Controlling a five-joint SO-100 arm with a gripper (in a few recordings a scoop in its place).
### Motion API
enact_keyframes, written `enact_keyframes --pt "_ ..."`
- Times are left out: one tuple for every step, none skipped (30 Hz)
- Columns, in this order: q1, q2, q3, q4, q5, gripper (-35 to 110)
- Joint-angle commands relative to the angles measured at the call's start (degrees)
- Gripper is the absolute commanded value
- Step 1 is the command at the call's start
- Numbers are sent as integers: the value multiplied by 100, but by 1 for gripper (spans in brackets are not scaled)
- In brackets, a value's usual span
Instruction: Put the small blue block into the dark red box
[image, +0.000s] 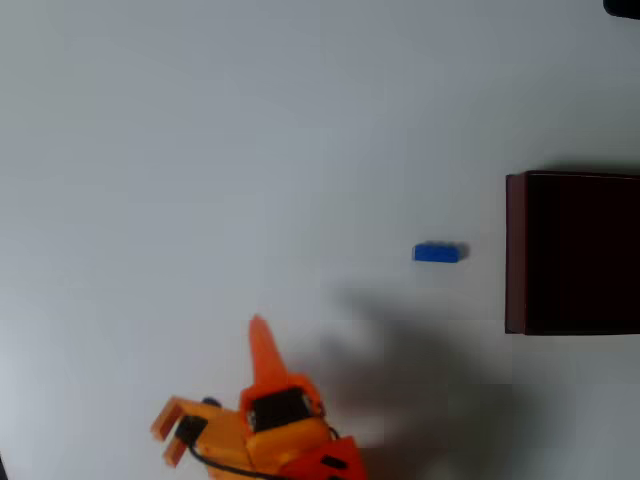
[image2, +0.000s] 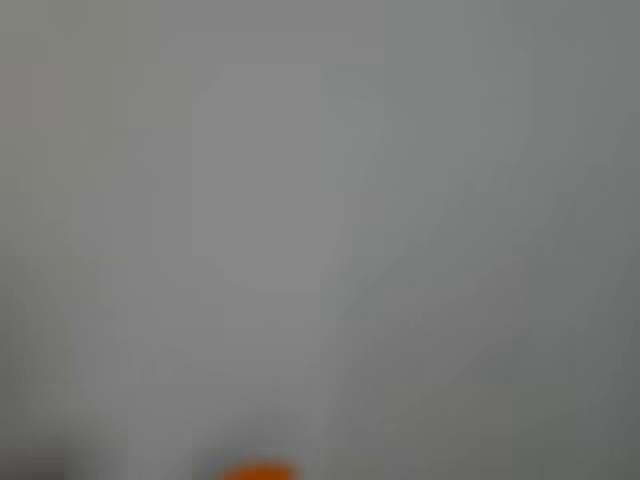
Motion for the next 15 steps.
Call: enact_keyframes --pt "510 -1160 -800 -571 -422 22" --pt "633 -1793 -1134 -712 -527 22" --pt "729 -2452 -1529 -817 -668 21" --pt "853 -3076 -1951 -835 -782 21" --pt "1011 -3621 -2355 -782 -879 21" --pt "1160 -4025 -2698 -738 -993 21" --pt "1301 -4315 -2953 -712 -1116 21" --pt "1459 -4509 -3138 -703 -1204 21" --pt "1608 -4649 -3261 -703 -1310 20" --pt "1749 -4755 -3349 -712 -1424 20" --pt "1881 -4887 -3445 -712 -1547 20" --pt "2004 -5054 -3551 -712 -1670 20" --pt "2127 -5265 -3665 -729 -1784 20" --pt "2250 -5511 -3797 -747 -1890 20" --pt "2373 -5766 -3938 -756 -1978 20"
